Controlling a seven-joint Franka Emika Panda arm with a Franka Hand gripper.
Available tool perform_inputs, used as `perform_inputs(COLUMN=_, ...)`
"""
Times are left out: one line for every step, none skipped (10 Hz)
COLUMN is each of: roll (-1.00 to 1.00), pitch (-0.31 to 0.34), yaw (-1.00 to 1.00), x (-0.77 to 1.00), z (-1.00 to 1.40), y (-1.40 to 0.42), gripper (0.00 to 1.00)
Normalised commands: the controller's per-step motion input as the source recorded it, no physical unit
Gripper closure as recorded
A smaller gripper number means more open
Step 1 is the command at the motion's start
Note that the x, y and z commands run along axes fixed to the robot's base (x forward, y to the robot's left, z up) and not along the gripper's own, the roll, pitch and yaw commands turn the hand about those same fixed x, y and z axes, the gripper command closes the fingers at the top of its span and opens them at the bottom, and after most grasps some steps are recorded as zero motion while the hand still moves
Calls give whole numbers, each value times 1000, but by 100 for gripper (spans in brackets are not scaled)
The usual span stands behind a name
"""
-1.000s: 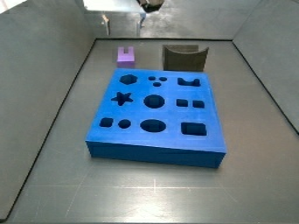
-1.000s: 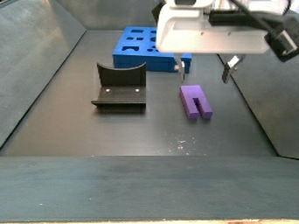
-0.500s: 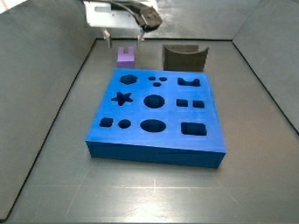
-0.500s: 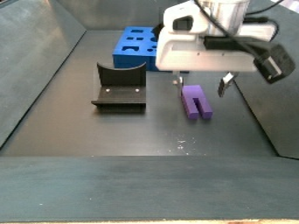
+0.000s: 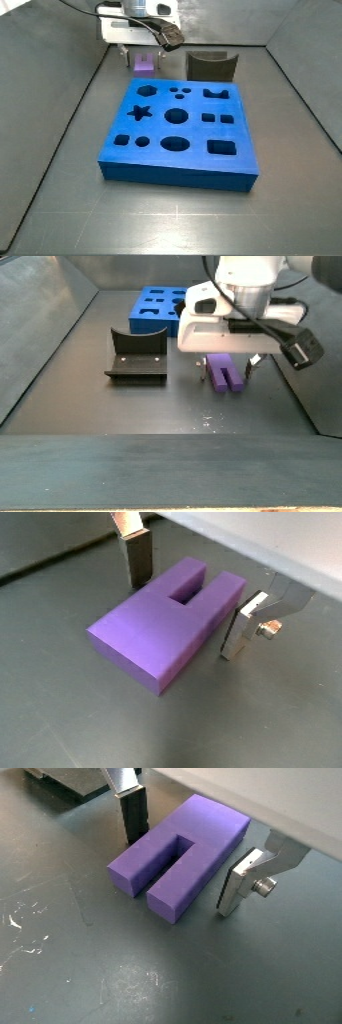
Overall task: Pick up the double-square object. Move up. Rotate the double-square object. Place the double-square object on the fixture. Regrasp the double-square object. Move to above the board. Insert the double-square object.
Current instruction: Rotate the double-square object, then move up, then place the double-square object on the fixture.
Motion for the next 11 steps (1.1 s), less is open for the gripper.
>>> perform_inputs(roll=0, pitch=0, yaw=0, x=0, z=0, y=0, gripper=100)
perform_inputs(roll=0, pitch=0, yaw=0, x=0, z=1000, y=0, gripper=100)
perform_inputs(roll=-1, pitch=13, yaw=-1, x=-15, z=1000, y=-1, gripper=100)
perform_inputs(roll=2, pitch=27, yaw=-4, x=-27, z=1000, y=1, gripper=100)
perform_inputs(roll=7, pitch=43, yaw=-8, x=-23, z=910, y=5, gripper=100)
perform_inputs(roll=13, pitch=52, yaw=-12, x=-19, z=786, y=8, gripper=100)
perform_inputs(roll=24, pitch=55, yaw=-16, x=-19, z=610, y=11, gripper=100)
perform_inputs(roll=33, pitch=48, yaw=-17, x=-25, z=473, y=11, gripper=100)
perform_inputs(roll=44, pitch=47, yaw=-20, x=-29, z=291, y=12, gripper=100)
perform_inputs(roll=0, pitch=0, yaw=0, x=0, z=1000, y=0, gripper=100)
perform_inputs(roll=10, pitch=-6, yaw=-1, x=10, z=1000, y=2, gripper=100)
